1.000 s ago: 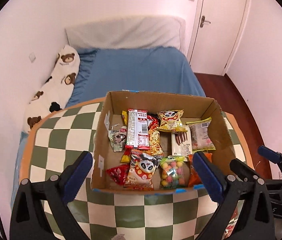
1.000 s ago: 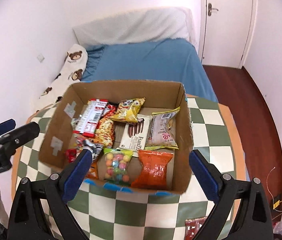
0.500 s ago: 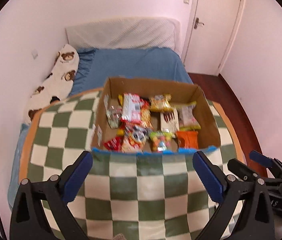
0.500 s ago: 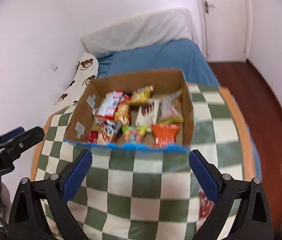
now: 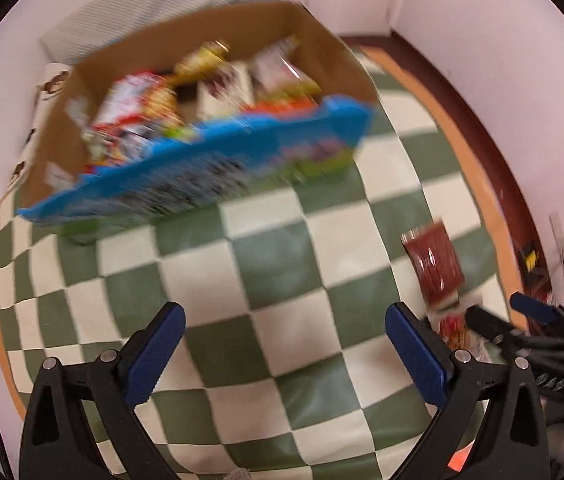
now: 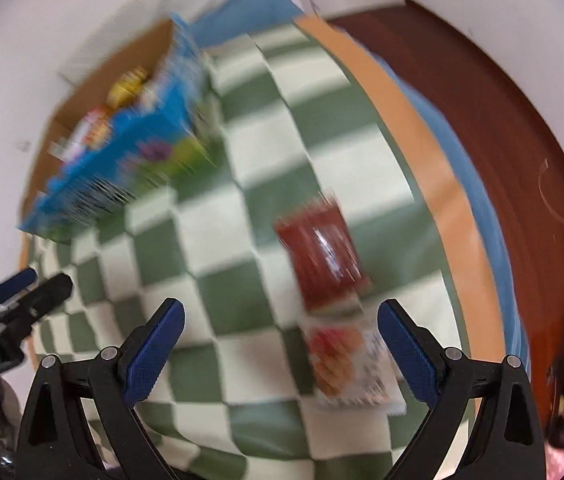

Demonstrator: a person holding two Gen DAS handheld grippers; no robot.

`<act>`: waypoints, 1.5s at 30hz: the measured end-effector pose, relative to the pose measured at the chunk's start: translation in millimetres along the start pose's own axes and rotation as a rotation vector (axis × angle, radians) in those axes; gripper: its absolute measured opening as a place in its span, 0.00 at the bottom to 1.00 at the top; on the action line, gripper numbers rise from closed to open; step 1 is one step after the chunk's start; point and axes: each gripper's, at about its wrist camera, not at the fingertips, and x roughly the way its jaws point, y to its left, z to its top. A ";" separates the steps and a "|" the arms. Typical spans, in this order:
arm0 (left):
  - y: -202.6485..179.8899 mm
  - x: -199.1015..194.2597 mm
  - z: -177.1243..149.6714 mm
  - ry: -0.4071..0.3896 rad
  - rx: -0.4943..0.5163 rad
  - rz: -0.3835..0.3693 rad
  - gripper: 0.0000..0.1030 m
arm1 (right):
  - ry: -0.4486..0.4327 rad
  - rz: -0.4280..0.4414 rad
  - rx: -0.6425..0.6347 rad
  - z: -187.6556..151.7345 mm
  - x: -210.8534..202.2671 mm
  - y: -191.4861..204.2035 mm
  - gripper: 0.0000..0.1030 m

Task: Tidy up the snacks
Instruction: 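Move both open tools back toward the brown pack on the mat, then grasp the brown packet with left tool while right tool grasps white oat-cookie packet, then carry both packets over the box and open both tools to drop them in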

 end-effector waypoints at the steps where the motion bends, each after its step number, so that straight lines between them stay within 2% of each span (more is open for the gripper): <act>1: -5.6 8.2 -1.2 0.025 0.012 -0.002 1.00 | 0.036 -0.018 0.016 -6.9 13.2 -5.8 0.96; 5: -27.2 38.0 -8.3 0.109 0.060 0.009 1.00 | 0.117 -0.049 0.049 -26.0 54.6 -25.5 0.94; 8: -36.9 52.8 -10.2 0.151 0.082 0.024 1.00 | 0.129 -0.090 0.027 -32.4 73.8 -31.4 0.82; 9: -39.4 56.4 -9.7 0.163 0.082 0.022 1.00 | 0.120 -0.101 0.017 -33.3 75.8 -32.2 0.75; 12: -50.4 66.6 -3.2 0.201 0.072 -0.006 1.00 | 0.084 -0.113 -0.013 -35.8 74.8 -37.8 0.61; 14: -61.8 73.3 4.9 0.229 0.059 -0.039 1.00 | 0.069 -0.106 0.008 -37.5 68.7 -48.9 0.57; 17: -82.5 85.1 19.6 0.269 0.031 -0.109 1.00 | 0.043 -0.120 0.058 -38.4 58.6 -72.4 0.57; 22: -117.4 126.7 44.2 0.375 -0.077 -0.266 0.99 | 0.036 -0.111 0.124 -38.8 51.0 -105.2 0.57; 25: -133.1 154.0 51.3 0.427 -0.122 -0.299 0.99 | 0.034 -0.107 0.134 -37.0 48.5 -115.5 0.57; 28: -140.2 162.1 51.9 0.407 -0.128 -0.264 0.91 | 0.036 -0.083 0.162 -37.1 49.2 -125.1 0.57; 29: -142.7 160.3 51.9 0.388 -0.115 -0.244 0.78 | 0.043 -0.075 0.169 -37.3 50.7 -127.5 0.57; 31: -144.6 153.1 47.5 0.349 -0.064 -0.210 0.59 | 0.048 -0.065 0.183 -34.9 52.9 -131.1 0.58; 32: -145.0 149.1 48.4 0.341 -0.043 -0.204 0.53 | 0.050 -0.060 0.186 -34.0 53.5 -132.4 0.59; 37: -131.4 132.5 46.1 0.302 0.022 -0.142 0.53 | 0.060 -0.075 0.138 -29.4 59.2 -122.2 0.62; 40: -107.2 118.4 33.9 0.278 0.038 -0.104 0.53 | 0.055 -0.077 0.087 -28.0 59.3 -109.9 0.57; 45: -58.3 96.5 15.5 0.268 0.001 -0.105 0.53 | 0.057 -0.025 0.038 -27.2 59.1 -80.9 0.53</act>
